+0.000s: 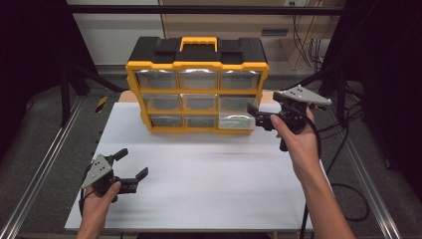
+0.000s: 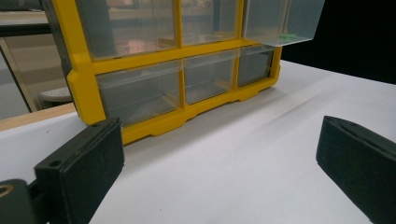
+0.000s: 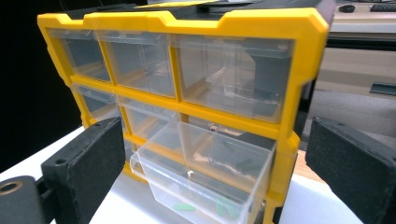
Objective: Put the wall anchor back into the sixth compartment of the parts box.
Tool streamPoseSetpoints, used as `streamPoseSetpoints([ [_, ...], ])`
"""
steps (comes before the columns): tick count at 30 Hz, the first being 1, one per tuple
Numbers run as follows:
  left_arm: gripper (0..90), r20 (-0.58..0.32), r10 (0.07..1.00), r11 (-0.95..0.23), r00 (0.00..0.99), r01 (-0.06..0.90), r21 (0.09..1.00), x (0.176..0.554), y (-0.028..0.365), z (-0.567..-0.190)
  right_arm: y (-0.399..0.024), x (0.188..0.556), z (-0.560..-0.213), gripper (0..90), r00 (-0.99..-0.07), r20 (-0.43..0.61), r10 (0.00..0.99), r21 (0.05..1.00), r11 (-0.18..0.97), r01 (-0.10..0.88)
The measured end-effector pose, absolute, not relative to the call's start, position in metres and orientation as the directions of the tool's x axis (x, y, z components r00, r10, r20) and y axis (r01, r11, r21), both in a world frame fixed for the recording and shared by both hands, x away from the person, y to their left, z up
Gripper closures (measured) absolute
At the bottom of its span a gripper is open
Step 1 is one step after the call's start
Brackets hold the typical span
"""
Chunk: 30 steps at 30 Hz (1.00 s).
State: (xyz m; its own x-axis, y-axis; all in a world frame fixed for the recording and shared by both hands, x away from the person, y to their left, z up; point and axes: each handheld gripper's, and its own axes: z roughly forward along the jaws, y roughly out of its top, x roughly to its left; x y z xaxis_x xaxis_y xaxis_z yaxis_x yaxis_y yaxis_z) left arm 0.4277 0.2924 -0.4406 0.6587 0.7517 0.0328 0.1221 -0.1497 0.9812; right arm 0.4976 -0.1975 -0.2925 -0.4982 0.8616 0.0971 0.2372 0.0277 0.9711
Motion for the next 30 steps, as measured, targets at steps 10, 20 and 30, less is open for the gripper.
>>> streamPoseSetpoints([
  [10,1.2,0.041,0.746,-0.165,0.665,0.124,0.979,0.427,0.291,-0.441,-0.225,0.473,-0.303,4.1,-0.484,0.089,0.871,0.984,-0.001,0.180],
  [20,1.1,0.056,0.744,-0.181,0.666,0.120,0.976,0.428,0.291,-0.442,-0.240,0.454,-0.316,4.5,-0.483,0.067,0.873,0.987,0.014,0.163],
  [30,1.1,0.062,0.740,-0.189,0.670,0.118,0.975,0.427,0.290,-0.443,-0.246,0.438,-0.340,4.9,-0.485,0.061,0.872,0.985,0.026,0.171],
])
